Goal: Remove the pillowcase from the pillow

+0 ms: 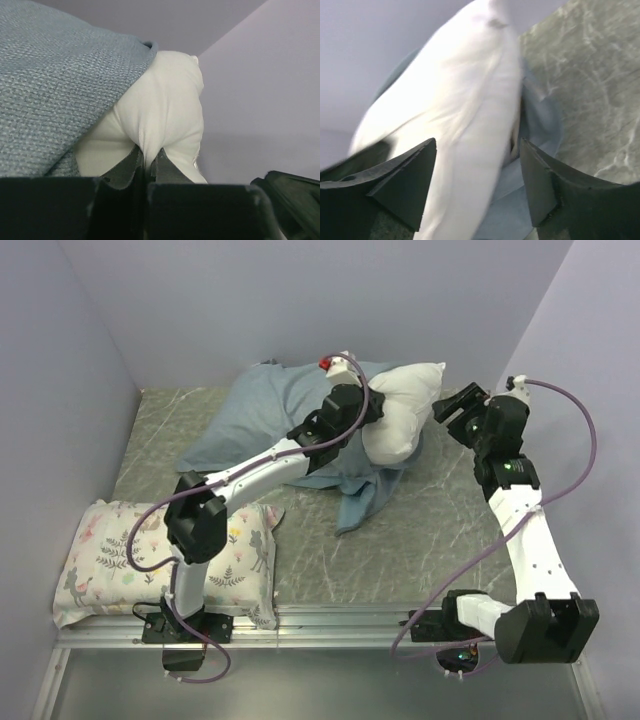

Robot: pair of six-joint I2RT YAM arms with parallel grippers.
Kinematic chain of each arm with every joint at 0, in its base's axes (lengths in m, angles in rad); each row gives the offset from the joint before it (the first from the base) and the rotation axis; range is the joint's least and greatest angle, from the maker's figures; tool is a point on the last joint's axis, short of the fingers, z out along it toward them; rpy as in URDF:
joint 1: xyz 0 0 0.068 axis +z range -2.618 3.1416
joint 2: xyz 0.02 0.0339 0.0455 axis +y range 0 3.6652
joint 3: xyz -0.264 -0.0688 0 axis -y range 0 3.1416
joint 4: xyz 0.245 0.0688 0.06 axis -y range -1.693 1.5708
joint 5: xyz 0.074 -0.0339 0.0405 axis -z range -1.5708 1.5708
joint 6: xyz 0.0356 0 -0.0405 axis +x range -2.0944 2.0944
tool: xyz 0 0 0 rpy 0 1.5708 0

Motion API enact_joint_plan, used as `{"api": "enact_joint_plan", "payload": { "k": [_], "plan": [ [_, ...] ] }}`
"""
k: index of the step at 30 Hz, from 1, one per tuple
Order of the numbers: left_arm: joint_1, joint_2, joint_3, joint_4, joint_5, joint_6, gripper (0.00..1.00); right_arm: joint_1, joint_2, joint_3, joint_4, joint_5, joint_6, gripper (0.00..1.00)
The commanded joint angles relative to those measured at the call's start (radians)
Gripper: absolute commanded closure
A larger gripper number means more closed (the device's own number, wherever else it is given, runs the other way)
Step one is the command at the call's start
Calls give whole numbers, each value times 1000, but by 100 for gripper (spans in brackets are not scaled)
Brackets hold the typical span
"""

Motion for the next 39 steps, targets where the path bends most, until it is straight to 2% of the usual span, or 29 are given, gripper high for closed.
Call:
{"api": "enact_joint_plan", "payload": {
  "k": [1, 4, 5, 8, 11, 14, 18, 22, 26, 29, 32, 34, 36, 37, 38, 39],
  "plan": [
    [1, 25, 66, 47, 78, -22, 94, 68, -49, -33, -1, -5, -48, 24],
    [0, 36, 68, 41, 134, -19, 71, 123, -40, -38, 1, -11, -86, 21],
    [0, 31, 60, 41, 141, -14, 54, 136, -33, -38, -7, -2, -105, 21],
    [1, -16, 11, 44, 139, 0, 33, 162, -8, -48, 7, 1, -123, 19],
    [6, -85, -41, 35, 105, 19, 26, 174, 18, -53, 9, 15, -132, 18],
    [27, -147, -67, -5, 77, 39, 25, 180, 44, -56, 6, 33, -149, 18],
    [67, -182, -69, -150, 57, 84, 23, 191, 90, -50, -31, 67, -169, 17],
    [101, -121, 11, -269, 189, 199, 20, 225, 103, -71, -57, 122, -186, 16],
    [101, -49, 57, -321, 380, 352, 18, 280, 150, -99, -54, 179, -204, 14],
    [101, 0, 68, -340, 442, 401, 17, 283, 213, -110, -53, 168, -201, 14],
    [102, 72, 112, -401, 416, 423, 17, 283, 280, -110, -47, 177, -191, 15],
    [102, 129, 158, -459, 334, 425, 19, 283, 306, -93, -54, 177, -182, 18],
    [104, 169, 196, -485, 214, 425, 22, 282, 323, -70, -59, 170, -180, 34],
    [105, 180, 209, -498, 173, 425, 28, 282, 322, -59, -68, 171, -178, 47],
    [108, 186, 223, -517, 140, 425, 35, 282, 320, -47, -77, 171, -180, 69],
    [116, 195, 252, -530, 84, 423, 42, 283, 317, -15, -90, 174, -180, 77]
  ]
}}
